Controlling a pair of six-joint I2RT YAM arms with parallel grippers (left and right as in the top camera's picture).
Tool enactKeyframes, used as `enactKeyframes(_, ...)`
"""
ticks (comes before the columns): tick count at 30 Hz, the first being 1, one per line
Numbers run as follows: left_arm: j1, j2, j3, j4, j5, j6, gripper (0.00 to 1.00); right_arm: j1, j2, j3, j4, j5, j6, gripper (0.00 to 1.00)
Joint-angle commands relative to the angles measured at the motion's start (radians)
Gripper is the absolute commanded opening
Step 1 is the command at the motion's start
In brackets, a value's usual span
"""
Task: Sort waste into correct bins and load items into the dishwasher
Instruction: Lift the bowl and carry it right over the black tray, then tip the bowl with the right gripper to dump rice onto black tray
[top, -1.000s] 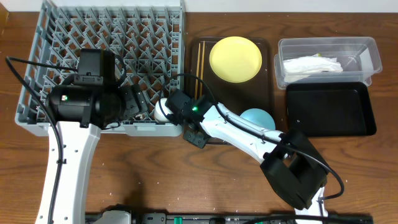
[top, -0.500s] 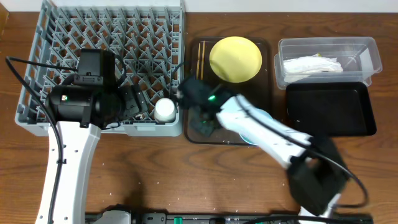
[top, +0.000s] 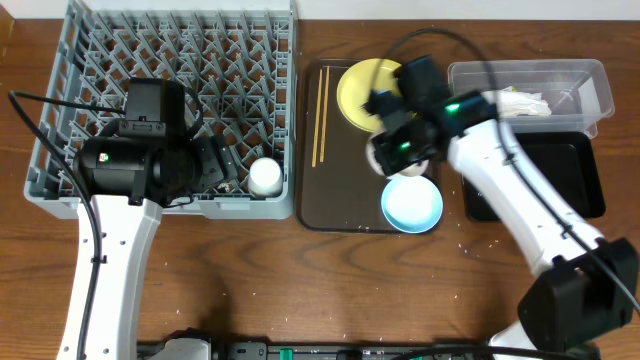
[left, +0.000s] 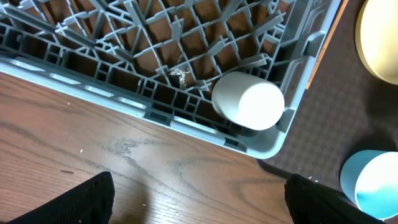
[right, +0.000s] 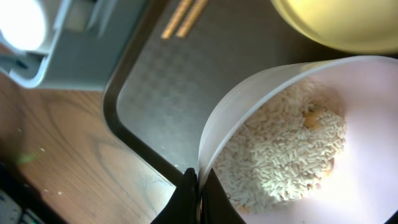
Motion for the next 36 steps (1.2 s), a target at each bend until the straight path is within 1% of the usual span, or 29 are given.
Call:
enactKeyframes(1, 0.006, 0.005, 0.001, 0.003, -0.017, 0.002, 0.89, -0.106, -0.027, -0.005, -0.011, -0.139, 0.021, 0.01)
enactKeyframes(9, 0.006, 0.005, 0.001, 0.003, -0.017, 0.002, 0.89, -0.373, -0.027, -0.067, -0.016, -0.391, -0.067, 0.01)
enactKeyframes(14, 0.006, 0.005, 0.001, 0.003, -0.016, 0.002, 0.89, -0.527, -0.027, -0.139, 0.027, -0.547, -0.103, 0.01)
enactKeyframes(19, 0.006, 0.005, 0.001, 0.003, -0.016, 0.002, 0.89, -0.687, -0.027, -0.238, 0.122, -0.724, -0.102, 0.01)
enactKeyframes(25, 0.006, 0.005, 0.001, 0.003, -0.016, 0.001, 0.89, -0.898, -0.026, -0.396, 0.296, -0.983, -0.098, 0.01)
enactKeyframes(30, 0.006, 0.005, 0.000, 0.003, -0.016, 0.001, 0.89, -1.008, -0.026, -0.478, 0.393, -1.135, -0.098, 0.01)
enactKeyframes(36, 0.006, 0.005, 0.000, 0.003, -0.015, -0.003, 0.89, -1.102, -0.026, -0.532, 0.445, -1.232, -0.099, 0.01)
